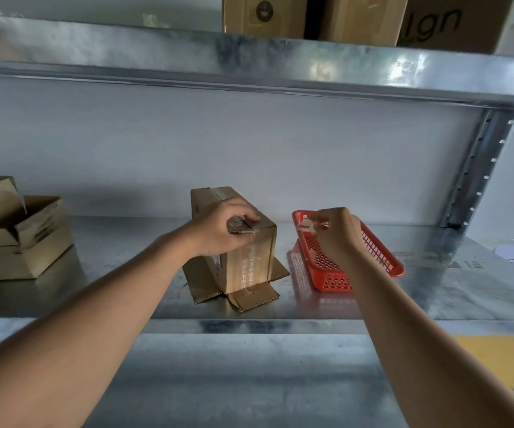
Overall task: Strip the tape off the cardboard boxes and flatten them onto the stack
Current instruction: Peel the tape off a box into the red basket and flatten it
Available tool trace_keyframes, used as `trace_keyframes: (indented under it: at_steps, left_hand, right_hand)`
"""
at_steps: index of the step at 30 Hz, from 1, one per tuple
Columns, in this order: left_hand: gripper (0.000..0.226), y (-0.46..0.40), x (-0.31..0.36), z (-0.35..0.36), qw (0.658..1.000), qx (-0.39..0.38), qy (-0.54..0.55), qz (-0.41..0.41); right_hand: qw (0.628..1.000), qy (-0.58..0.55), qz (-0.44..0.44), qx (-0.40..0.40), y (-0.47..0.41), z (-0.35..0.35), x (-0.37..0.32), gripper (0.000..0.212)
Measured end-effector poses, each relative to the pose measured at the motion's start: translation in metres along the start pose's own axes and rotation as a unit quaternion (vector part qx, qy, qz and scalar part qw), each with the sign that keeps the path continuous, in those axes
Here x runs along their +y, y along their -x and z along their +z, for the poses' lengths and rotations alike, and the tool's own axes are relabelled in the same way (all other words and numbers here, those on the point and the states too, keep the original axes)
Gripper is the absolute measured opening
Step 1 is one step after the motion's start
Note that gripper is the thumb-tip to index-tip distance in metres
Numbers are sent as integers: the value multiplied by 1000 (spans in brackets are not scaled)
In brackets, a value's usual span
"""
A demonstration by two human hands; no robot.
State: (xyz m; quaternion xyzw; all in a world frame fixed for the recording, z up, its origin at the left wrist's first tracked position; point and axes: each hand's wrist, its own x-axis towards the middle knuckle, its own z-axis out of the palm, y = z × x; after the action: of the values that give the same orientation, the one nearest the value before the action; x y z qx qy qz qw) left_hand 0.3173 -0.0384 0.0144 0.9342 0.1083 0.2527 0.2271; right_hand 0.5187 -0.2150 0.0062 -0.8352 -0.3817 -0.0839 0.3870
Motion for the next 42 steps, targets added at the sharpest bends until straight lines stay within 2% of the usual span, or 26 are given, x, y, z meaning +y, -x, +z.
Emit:
trace_keyframes:
  at_steps: [2, 4, 8, 13, 19, 22, 28, 34, 36, 39, 42]
  left_hand:
    - [33, -3, 4, 0, 1000, -4, -2, 3]
    - [32, -5, 7, 0, 1000, -10, -4, 5]
    - [31, -9, 11, 3, 1000, -15, -6, -5]
    - [29, -10, 12, 4, 1000, -16, -3, -24]
    - [30, -6, 9, 4, 999, -11, 8, -39]
    - [30, -5, 10, 6, 999, -4, 10, -44]
    - [30, -5, 13, 9, 999, 4, 15, -46]
    - [29, -6, 13, 9, 999, 2, 24, -42]
    - [30, -6, 14, 9, 999, 0, 26, -43]
    - [29, -9, 14, 9, 999, -4, 24, -41]
    - [29, -11, 14, 8, 999, -9, 24, -42]
  right_hand:
    - [999, 33, 3, -31, -1, -4, 8, 35]
    - [999, 39, 5, -29, -4, -8, 18, 41]
    - [998, 41, 24, -39, -9, -12, 32, 30]
    - [991, 46, 49, -119, -10, -11, 39, 30]
    - [968, 122, 86, -203, -20, 3, 51, 26]
    - [962, 151, 83, -210, -26, 12, 55, 19]
    - [954, 174, 80, -230, -35, 29, 66, 20]
    - [920, 195, 23, -338, -40, 22, 60, 33]
    - [928, 168, -8, -332, -42, 16, 57, 40]
    - [960, 124, -10, -253, -45, 13, 56, 53]
    - [962, 105, 14, -250, -43, 15, 58, 38]
